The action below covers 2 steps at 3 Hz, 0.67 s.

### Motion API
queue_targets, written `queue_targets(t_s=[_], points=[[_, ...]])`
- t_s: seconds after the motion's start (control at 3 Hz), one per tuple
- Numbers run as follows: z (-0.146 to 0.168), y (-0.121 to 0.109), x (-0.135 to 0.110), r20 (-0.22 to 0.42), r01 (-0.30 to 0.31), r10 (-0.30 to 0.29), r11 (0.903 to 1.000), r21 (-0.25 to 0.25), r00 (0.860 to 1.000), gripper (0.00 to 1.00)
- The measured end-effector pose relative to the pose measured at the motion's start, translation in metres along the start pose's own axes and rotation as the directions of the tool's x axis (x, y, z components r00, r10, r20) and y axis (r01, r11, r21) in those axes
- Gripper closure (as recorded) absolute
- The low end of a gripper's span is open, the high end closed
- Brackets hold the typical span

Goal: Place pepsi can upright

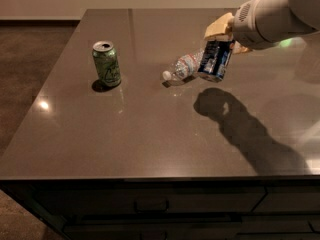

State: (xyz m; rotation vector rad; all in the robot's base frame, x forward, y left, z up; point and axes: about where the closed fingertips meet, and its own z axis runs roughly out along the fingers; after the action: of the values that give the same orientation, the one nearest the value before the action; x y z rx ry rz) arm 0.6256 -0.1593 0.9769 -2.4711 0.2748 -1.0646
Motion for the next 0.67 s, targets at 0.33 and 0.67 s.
queue_targets(t_s=[0.33,0.67], points=[[-0.0053,-0.0004,0.0,-0.005,0.102,-0.102,0.9931,0.058,0.995,1.0],[-0.0066,-0.0017,-0.0007,-0.011,0.204,-0.204,0.9769,0.064,0.979,1.0]])
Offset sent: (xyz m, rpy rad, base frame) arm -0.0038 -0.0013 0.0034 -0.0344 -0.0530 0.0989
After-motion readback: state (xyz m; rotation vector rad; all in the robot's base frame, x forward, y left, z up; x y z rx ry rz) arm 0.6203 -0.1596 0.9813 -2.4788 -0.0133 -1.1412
